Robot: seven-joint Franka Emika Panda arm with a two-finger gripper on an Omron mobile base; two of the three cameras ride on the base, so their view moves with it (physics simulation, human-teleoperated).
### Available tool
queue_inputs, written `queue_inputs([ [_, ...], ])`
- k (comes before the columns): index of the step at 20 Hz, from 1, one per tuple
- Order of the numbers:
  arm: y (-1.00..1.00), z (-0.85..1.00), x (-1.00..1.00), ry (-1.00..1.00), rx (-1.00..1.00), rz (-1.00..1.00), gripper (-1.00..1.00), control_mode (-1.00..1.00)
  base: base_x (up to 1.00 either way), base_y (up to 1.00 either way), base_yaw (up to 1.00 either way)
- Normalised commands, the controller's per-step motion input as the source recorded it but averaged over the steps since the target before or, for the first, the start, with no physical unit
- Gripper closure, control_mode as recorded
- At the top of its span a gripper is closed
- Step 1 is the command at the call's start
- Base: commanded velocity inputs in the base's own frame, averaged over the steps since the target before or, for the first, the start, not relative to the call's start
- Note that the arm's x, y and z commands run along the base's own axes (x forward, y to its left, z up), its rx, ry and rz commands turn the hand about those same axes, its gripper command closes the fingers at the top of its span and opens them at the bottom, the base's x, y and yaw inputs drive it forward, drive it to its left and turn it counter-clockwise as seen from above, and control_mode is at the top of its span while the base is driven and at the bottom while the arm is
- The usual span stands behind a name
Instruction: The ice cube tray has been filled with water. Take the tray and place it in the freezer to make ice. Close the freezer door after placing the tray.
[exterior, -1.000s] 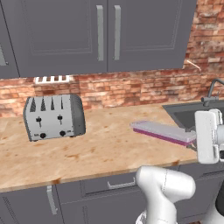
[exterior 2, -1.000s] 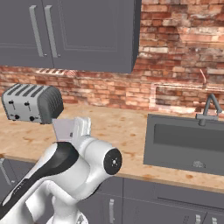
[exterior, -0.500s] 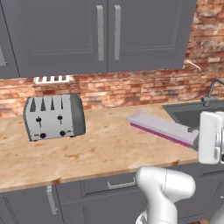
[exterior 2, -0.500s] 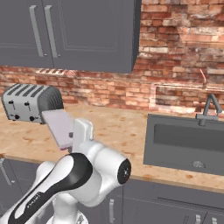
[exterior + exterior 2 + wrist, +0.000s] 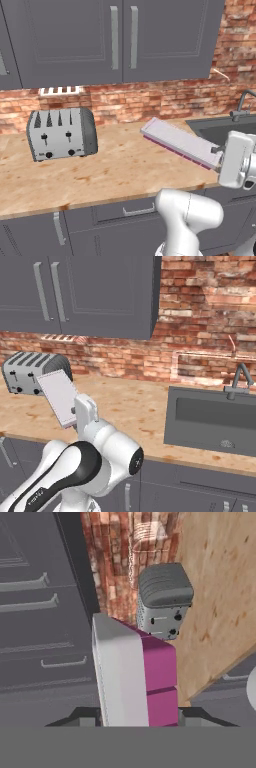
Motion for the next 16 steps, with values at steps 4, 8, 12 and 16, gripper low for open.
queue_inputs([
  [4, 0.01, 0.03, -0.01, 0.02, 0.00, 0.00, 1.00, -1.00, 0.00, 0.00, 0.00],
  [8, 0.00, 0.00, 0.00, 0.00, 0.00, 0.00, 1.00, -1.00, 0.00, 0.00, 0.00],
  [12, 0.00, 0.00, 0.00, 0.00, 0.00, 0.00, 1.00, -1.00, 0.00, 0.00, 0.00],
  [16, 0.00, 0.00, 0.00, 0.00, 0.00, 0.00, 1.00, 1.00, -0.07, 0.00, 0.00],
])
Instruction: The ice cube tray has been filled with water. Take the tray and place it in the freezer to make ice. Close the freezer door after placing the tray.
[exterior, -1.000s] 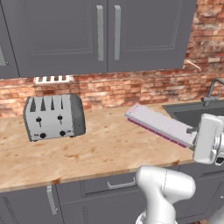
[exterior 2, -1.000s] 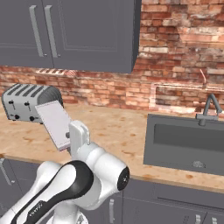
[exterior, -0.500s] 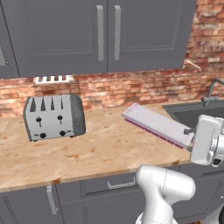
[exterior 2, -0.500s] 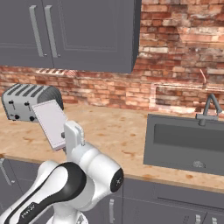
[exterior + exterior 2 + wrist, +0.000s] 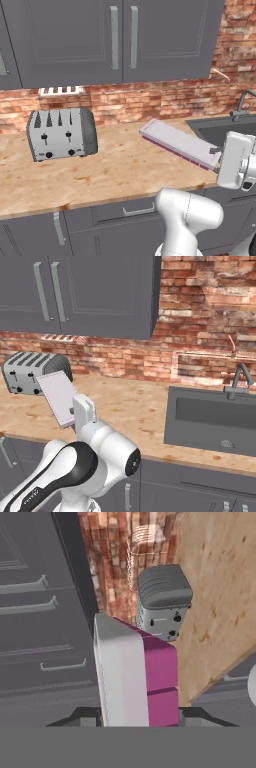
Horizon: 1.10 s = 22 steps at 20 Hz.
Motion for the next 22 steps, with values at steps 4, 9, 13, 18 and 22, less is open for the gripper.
queue_inputs([
  [4, 0.00, 0.00, 0.00, 0.00, 0.00, 0.00, 1.00, 1.00, -0.64, -0.04, 0.00],
  [9, 0.00, 0.00, 0.00, 0.00, 0.00, 0.00, 1.00, 1.00, -0.79, -0.07, -0.01],
  [13, 0.00, 0.00, 0.00, 0.00, 0.00, 0.00, 1.00, 1.00, -0.66, -0.03, -0.02],
  [18, 0.00, 0.00, 0.00, 0.00, 0.00, 0.00, 1.00, 1.00, -0.51, -0.02, 0.01],
  [22, 0.00, 0.00, 0.00, 0.00, 0.00, 0.00, 1.00, 1.00, -0.42, -0.08, 0.06],
])
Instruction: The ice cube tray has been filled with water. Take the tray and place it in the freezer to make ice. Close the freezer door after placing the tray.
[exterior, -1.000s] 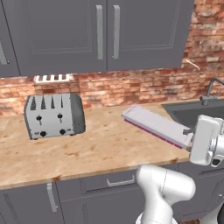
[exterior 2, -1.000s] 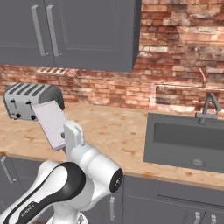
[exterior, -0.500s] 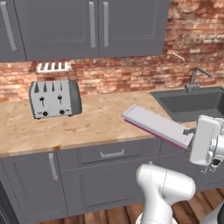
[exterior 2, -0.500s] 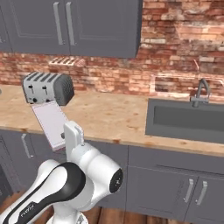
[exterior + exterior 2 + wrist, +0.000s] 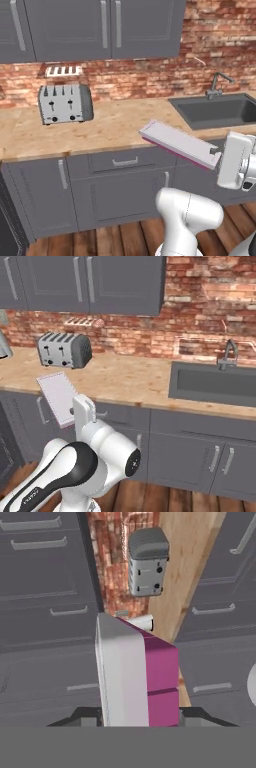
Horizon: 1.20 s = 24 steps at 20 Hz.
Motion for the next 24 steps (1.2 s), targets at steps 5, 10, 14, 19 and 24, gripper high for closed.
queue_inputs([
  [5, 0.00, 0.00, 0.00, 0.00, 0.00, 0.00, 1.00, 1.00, -0.34, -0.12, 0.05],
  [10, 0.00, 0.00, 0.00, 0.00, 0.00, 0.00, 1.00, 1.00, -0.24, -0.19, 0.04],
  [14, 0.00, 0.00, 0.00, 0.00, 0.00, 0.00, 1.00, 1.00, -0.12, -0.27, 0.09],
  [19, 0.00, 0.00, 0.00, 0.00, 0.00, 0.00, 1.00, 1.00, -0.03, -0.31, 0.25],
  [24, 0.00, 0.00, 0.00, 0.00, 0.00, 0.00, 1.00, 1.00, 0.00, -0.40, 0.37],
])
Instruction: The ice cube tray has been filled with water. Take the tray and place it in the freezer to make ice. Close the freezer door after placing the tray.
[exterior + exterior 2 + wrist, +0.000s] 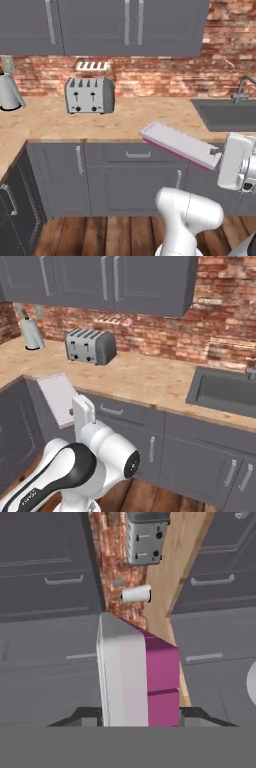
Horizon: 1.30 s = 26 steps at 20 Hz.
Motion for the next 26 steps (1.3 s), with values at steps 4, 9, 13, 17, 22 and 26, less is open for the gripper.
queue_inputs([
  [4, 0.00, 0.00, 0.00, 0.00, 0.00, 0.00, 1.00, 1.00, 0.00, -0.34, 0.41],
  [9, 0.00, 0.00, 0.00, 0.00, 0.00, 0.00, 1.00, 1.00, 0.00, -0.16, 0.46],
  [13, 0.00, 0.00, 0.00, 0.00, 0.00, 0.00, 1.00, 1.00, 0.00, 0.00, 0.51],
  [17, 0.00, 0.00, 0.00, 0.00, 0.00, 0.00, 1.00, 1.00, 0.00, 0.00, 0.53],
  [22, 0.00, 0.00, 0.00, 0.00, 0.00, 0.00, 1.00, 1.00, 0.00, 0.00, 0.54],
  [26, 0.00, 0.00, 0.00, 0.00, 0.00, 0.00, 1.00, 1.00, 0.00, 0.00, 0.59],
])
